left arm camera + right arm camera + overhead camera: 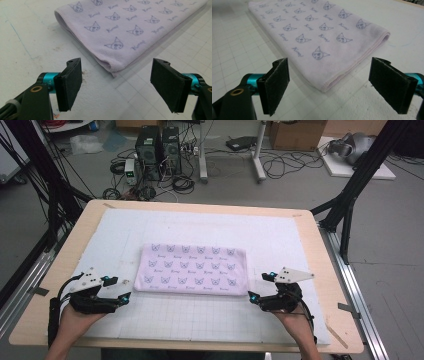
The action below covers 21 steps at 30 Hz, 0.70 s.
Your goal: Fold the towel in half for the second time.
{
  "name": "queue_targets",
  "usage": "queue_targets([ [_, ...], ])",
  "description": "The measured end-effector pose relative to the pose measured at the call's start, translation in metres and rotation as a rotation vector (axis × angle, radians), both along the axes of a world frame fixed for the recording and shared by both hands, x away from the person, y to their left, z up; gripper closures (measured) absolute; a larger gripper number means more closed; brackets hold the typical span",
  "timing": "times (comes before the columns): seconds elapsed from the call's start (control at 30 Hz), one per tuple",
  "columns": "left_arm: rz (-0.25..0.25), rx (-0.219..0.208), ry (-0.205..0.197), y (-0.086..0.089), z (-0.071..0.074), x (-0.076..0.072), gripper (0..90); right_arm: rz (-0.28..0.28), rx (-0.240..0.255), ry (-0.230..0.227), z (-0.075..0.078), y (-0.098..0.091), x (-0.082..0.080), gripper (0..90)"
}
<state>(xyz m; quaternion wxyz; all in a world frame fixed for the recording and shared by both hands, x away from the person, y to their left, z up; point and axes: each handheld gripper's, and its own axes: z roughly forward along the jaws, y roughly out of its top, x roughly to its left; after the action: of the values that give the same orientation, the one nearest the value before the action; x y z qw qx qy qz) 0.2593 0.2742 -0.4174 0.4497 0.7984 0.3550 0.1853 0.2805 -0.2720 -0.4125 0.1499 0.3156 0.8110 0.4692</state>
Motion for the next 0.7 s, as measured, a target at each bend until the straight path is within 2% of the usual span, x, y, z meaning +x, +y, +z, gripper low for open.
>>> queue_targets([
  [0.33, 0.015, -0.001, 0.002, 0.005, -0.002, -0.006, 22.3, -0.027, 0.011, -0.005, 0.001, -0.008, -0.017, 12.7],
  [0.53, 0.017, 0.005, 0.001, 0.009, -0.004, -0.01, 22.3, -0.029, 0.01, -0.009, 0.001, -0.01, -0.021, 12.6],
  [0.7, 0.017, 0.006, 0.003, 0.008, -0.005, -0.007, 22.3, -0.024, 0.016, -0.009, 0.0, -0.012, -0.022, 12.6],
])
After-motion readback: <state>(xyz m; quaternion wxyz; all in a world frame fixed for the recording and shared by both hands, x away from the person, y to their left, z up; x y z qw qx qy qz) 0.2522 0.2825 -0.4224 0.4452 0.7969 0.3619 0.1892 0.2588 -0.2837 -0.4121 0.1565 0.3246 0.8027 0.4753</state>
